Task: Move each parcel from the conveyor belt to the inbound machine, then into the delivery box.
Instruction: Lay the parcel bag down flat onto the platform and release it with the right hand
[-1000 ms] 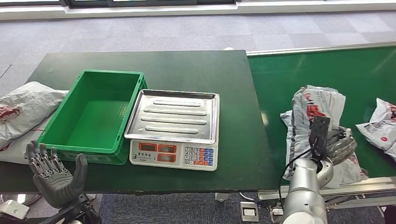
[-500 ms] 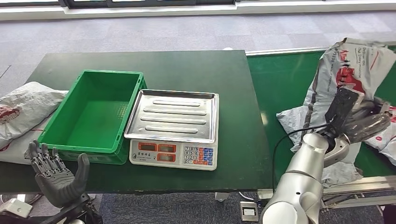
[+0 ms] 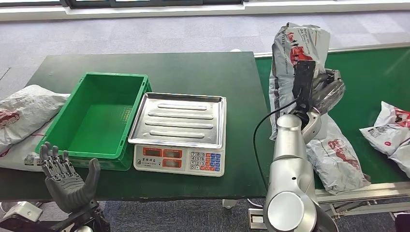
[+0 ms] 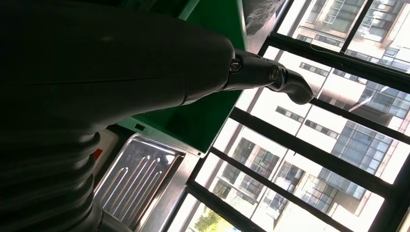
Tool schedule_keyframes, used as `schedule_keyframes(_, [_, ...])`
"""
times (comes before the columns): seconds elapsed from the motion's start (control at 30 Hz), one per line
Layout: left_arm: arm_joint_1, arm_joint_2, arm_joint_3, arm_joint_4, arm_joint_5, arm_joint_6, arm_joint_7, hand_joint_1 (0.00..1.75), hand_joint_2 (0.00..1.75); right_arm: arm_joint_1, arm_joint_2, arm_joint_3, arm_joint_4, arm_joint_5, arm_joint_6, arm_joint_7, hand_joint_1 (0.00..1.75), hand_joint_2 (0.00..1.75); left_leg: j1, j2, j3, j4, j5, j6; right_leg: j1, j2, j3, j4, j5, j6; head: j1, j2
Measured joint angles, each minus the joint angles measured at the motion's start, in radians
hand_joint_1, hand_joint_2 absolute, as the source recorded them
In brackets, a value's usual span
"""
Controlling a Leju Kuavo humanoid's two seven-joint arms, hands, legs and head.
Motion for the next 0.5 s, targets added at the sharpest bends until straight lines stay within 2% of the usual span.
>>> schedule_keyframes(0.13, [-0.004, 0.001, -0.013, 0.009, -0.007, -0.002, 0.000, 0.00, 1.75, -0.019, 0.005, 0.128, 0.093, 0.045, 0.000, 0.164, 1.75, 1.75, 0.000, 0.004, 0.000, 0.000, 0.000, 0.000, 0.000, 0.002, -0.002, 0.000, 0.001, -0.001, 0.000, 0.000])
schedule_keyframes(0.23, [-0.007, 0.001, -0.020, 0.016, -0.019, -0.012, 0.000, 0.00, 1.75, -0.040, 0.012, 0.295, 0.193, -0.031, 0.000, 0.249, 1.75, 1.75, 0.000, 0.005, 0.000, 0.000, 0.001, -0.002, 0.001, 0.003, -0.003, 0.000, 0.002, -0.003, 0.000, 0.000])
schedule_keyframes(0.37, [-0.010, 0.002, -0.022, 0.017, -0.026, -0.021, 0.000, 0.00, 1.75, -0.048, 0.014, 0.544, 0.322, -0.269, 0.013, 0.252, 1.75, 1.75, 0.002, 0.005, 0.000, 0.000, 0.002, -0.002, 0.003, 0.003, -0.003, 0.000, 0.002, -0.004, 0.000, 0.000])
schedule_keyframes(0.5, [-0.031, 0.004, -0.022, 0.024, -0.035, -0.025, 0.000, 0.00, 1.75, -0.044, 0.014, 0.788, 0.396, -0.513, 0.082, 0.236, 1.75, 1.75, 0.002, 0.005, -0.001, 0.000, 0.002, -0.003, 0.003, 0.002, -0.004, 0.000, 0.002, -0.004, 0.000, 0.000])
